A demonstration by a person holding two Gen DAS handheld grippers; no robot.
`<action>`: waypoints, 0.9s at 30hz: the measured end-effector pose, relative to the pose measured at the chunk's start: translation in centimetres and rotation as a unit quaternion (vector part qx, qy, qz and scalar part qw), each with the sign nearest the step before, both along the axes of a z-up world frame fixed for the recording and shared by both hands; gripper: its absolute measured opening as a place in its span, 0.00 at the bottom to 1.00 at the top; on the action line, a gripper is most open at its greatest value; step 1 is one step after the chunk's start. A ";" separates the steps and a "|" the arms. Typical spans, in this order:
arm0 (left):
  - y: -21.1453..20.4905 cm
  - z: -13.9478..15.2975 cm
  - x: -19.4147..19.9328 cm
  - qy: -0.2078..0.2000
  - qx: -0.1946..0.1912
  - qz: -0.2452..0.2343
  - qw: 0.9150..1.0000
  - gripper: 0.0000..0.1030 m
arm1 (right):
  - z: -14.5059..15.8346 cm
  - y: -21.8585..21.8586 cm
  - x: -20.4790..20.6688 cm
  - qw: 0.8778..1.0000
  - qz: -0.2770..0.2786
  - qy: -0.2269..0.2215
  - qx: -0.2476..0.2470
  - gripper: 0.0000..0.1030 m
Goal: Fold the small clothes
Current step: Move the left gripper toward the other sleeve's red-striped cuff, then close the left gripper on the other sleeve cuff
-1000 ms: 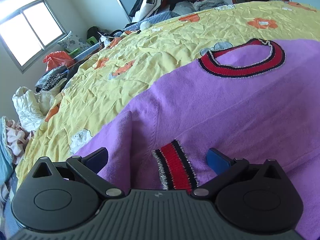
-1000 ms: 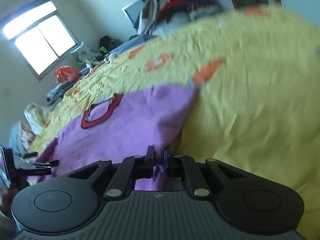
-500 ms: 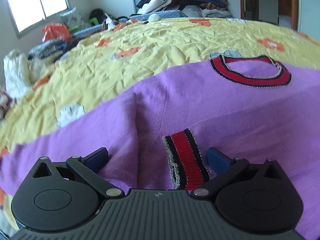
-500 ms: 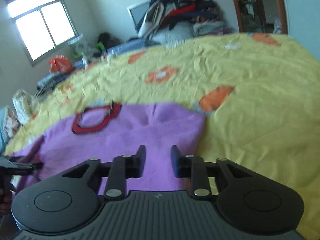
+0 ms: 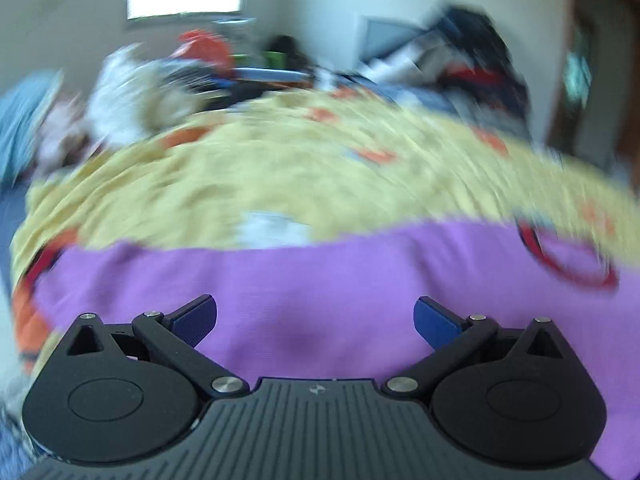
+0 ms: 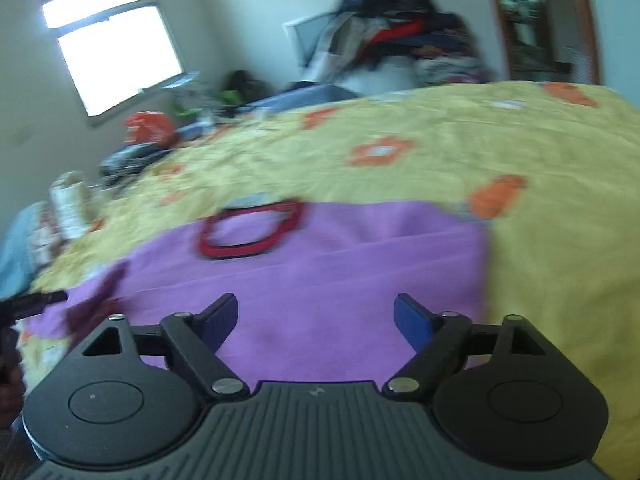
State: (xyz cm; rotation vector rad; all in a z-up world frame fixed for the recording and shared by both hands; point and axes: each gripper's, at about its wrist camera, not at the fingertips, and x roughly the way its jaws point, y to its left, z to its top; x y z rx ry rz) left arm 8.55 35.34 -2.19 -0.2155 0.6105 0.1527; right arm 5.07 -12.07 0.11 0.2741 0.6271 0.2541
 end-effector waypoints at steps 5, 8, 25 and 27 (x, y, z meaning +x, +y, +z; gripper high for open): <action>12.7 -1.6 -2.8 -0.042 -0.168 0.057 0.983 1.00 | -1.0 4.2 0.0 0.999 0.043 -0.015 0.005 0.83; 18.2 -2.8 -2.7 -0.017 -0.214 0.112 0.970 1.00 | -1.5 5.5 -0.2 0.998 0.059 -0.013 0.009 0.83; 27.9 -7.8 -2.3 -0.083 -0.486 0.131 0.860 0.88 | -2.1 6.5 -1.4 0.998 0.054 -0.013 -0.019 0.83; 28.3 -8.2 -2.1 -0.068 -0.495 0.133 0.856 0.52 | -2.2 6.6 -1.5 0.998 0.053 -0.012 -0.025 0.83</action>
